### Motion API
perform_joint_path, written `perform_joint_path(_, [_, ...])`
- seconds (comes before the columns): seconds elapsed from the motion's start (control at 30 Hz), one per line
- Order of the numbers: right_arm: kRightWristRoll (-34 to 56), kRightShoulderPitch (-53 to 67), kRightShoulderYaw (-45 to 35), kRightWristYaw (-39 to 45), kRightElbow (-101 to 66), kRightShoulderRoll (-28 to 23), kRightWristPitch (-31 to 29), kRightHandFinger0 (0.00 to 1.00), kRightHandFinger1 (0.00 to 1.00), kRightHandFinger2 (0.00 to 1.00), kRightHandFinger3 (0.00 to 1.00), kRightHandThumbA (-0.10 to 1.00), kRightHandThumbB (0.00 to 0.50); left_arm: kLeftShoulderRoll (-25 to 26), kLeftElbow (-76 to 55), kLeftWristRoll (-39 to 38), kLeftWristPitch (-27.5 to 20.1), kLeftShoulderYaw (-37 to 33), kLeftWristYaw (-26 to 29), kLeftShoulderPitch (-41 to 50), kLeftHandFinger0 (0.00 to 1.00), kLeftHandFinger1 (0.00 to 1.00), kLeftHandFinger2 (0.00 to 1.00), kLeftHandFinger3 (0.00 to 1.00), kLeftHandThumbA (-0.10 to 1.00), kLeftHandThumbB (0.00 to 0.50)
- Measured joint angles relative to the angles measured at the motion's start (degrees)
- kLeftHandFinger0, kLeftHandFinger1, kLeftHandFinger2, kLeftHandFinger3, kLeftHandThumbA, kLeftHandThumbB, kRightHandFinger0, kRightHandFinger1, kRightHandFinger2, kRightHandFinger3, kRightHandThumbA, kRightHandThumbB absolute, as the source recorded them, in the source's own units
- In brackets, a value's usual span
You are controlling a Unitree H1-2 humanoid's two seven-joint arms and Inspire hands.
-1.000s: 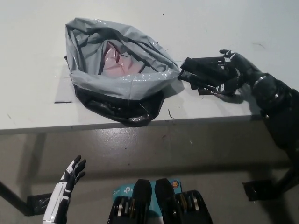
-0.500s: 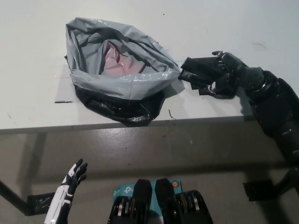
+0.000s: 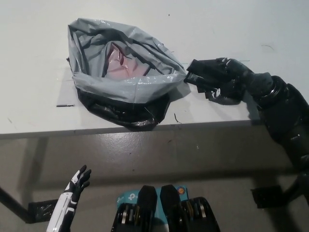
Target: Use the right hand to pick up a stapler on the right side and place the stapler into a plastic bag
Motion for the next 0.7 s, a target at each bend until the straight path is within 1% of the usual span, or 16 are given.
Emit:
perform_joint_path(0.03, [0.0, -0.2, 0.1, 0.0, 0.6, 0.0, -0.3, 1.0, 1.0, 1.0, 1.0, 0.9, 0.427, 0.0, 0.0, 0.1, 0.0, 0.0, 0.0, 0.0, 1.0, 1.0, 1.0, 1.0, 1.0, 0.5])
perform_joint_path(0.07, [-0.1, -0.5, 0.5, -0.1, 1.3, 0.0, -0.7, 1.0, 1.0, 1.0, 1.0, 0.84, 0.394, 0.0, 0.0, 0.2, 0.0, 0.0, 0.0, 0.0, 1.0, 1.0, 1.0, 1.0, 1.0, 0.5])
perform_joint_path(0.1, [-0.2, -0.6, 0.7, -0.2, 1.7, 0.0, -1.0, 1.0, 1.0, 1.0, 1.0, 0.65, 0.337, 0.0, 0.0, 0.3, 0.0, 0.0, 0.0, 0.0, 1.0, 1.0, 1.0, 1.0, 1.0, 0.5])
perform_joint_path(0.13, [-0.3, -0.8, 1.3, -0.5, 2.4, 0.0, -1.4, 0.96, 0.98, 0.96, 0.93, 0.53, 0.267, 0.0, 0.0, 0.4, 0.0, 0.0, 0.0, 0.0, 1.0, 1.0, 1.0, 1.0, 1.0, 0.5])
perform_joint_path(0.17, [-0.3, -0.8, 1.3, -0.5, 2.4, 0.0, -1.4, 0.64, 0.71, 0.7, 0.63, 0.29, 0.264, 0.0, 0.0, 0.4, 0.0, 0.0, 0.0, 0.0, 1.0, 1.0, 1.0, 1.0, 1.0, 0.5])
perform_joint_path(0.2, [-1.0, -1.0, 2.5, -1.6, 3.7, 0.0, -2.2, 0.49, 0.6, 0.61, 0.52, 0.2, 0.263, 0.0, 0.0, 0.5, 0.0, 0.0, 0.0, 0.1, 1.0, 1.0, 1.0, 1.0, 1.0, 0.5])
perform_joint_path(0.23, [-1.4, -1.1, 3.1, -2.2, 4.3, 0.0, -2.7, 0.17, 0.3, 0.37, 0.36, 0.06, 0.254, 0.0, 0.0, 0.5, 0.0, 0.0, 0.0, 0.1, 1.0, 1.0, 1.0, 1.0, 1.0, 0.5])
perform_joint_path(0.27, [-1.5, -1.1, 3.3, -2.6, 4.6, 0.1, -3.0, 0.01, 0.11, 0.21, 0.23, -0.04, 0.241, 0.0, 0.0, 0.5, 0.0, 0.0, 0.0, 0.1, 1.0, 1.0, 1.0, 1.0, 1.0, 0.5])
perform_joint_path(0.33, [-2.2, -1.6, 4.1, -5.6, 6.6, 0.1, -4.6, 0.0, 0.12, 0.31, 0.3, 0.01, 0.225, 0.0, -0.1, 0.6, 0.0, 0.0, 0.0, 0.1, 1.0, 1.0, 1.0, 1.0, 1.0, 0.5])
perform_joint_path(0.37, [-2.4, -1.7, 4.2, -6.7, 7.1, 0.1, -5.1, 0.0, 0.19, 0.42, 0.4, 0.05, 0.232, 0.0, -0.1, 0.7, 0.0, 0.0, 0.0, 0.1, 1.0, 1.0, 1.0, 1.0, 1.0, 0.5])
perform_joint_path(0.4, [-2.5, -1.8, 4.2, -7.4, 7.6, 0.1, -5.5, 0.0, 0.23, 0.46, 0.43, 0.09, 0.235, 0.0, 0.0, 0.7, 0.0, 0.0, 0.0, 0.1, 1.0, 1.0, 1.0, 1.0, 1.0, 0.5])
perform_joint_path(0.43, [-2.5, -1.9, 4.1, -9.1, 8.4, 0.2, -6.5, 0.0, 0.25, 0.48, 0.43, 0.12, 0.233, 0.0, 0.0, 0.8, 0.0, 0.0, 0.0, 0.1, 1.0, 1.0, 1.0, 1.0, 1.0, 0.5])
perform_joint_path(0.5, [-2.5, -1.8, 4.1, -11.1, 9.2, 0.2, -7.5, 0.02, 0.3, 0.54, 0.49, 0.16, 0.213, 0.0, 0.0, 0.8, 0.0, 0.1, 0.0, 0.1, 1.0, 1.0, 1.0, 1.0, 1.0, 0.5])
perform_joint_path(0.53, [-2.5, -1.8, 4.1, -11.5, 9.3, 0.2, -7.8, 0.01, 0.33, 0.57, 0.49, 0.17, 0.213, 0.0, 0.0, 0.8, 0.0, 0.1, 0.0, 0.1, 1.0, 1.0, 1.0, 1.0, 1.0, 0.5])
perform_joint_path(0.63, [-2.5, -1.6, 4.1, -13.6, 10.1, 0.2, -9.0, 0.06, 0.44, 0.68, 0.54, 0.17, 0.193, 0.0, 0.0, 0.9, 0.0, 0.1, 0.0, 0.1, 1.0, 1.0, 1.0, 1.0, 1.0, 0.5])
perform_joint_path(0.7, [-2.5, -1.4, 4.1, -14.8, 10.4, 0.2, -9.7, 0.06, 0.46, 0.71, 0.57, 0.17, 0.188, 0.0, 0.0, 0.8, 0.0, 0.1, 0.0, 0.1, 1.0, 1.0, 1.0, 1.0, 1.0, 0.5])
